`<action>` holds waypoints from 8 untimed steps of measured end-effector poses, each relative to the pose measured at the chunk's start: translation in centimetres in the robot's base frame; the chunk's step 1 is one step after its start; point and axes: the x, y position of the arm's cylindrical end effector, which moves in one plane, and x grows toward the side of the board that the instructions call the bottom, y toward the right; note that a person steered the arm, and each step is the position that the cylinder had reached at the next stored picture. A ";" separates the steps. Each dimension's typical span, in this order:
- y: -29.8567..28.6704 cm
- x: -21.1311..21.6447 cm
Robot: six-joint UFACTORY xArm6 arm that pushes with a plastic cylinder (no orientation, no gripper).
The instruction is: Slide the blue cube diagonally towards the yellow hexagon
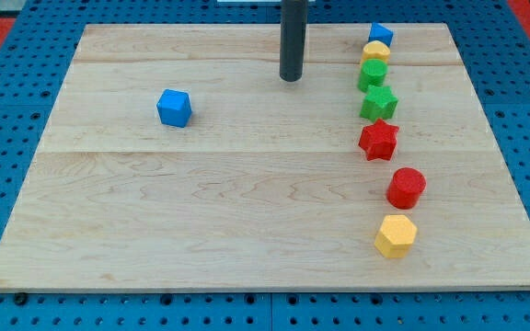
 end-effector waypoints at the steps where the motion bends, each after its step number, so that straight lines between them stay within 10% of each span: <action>1: -6.7 0.3; 4: -20.6 6.5; 8: -9.5 5.5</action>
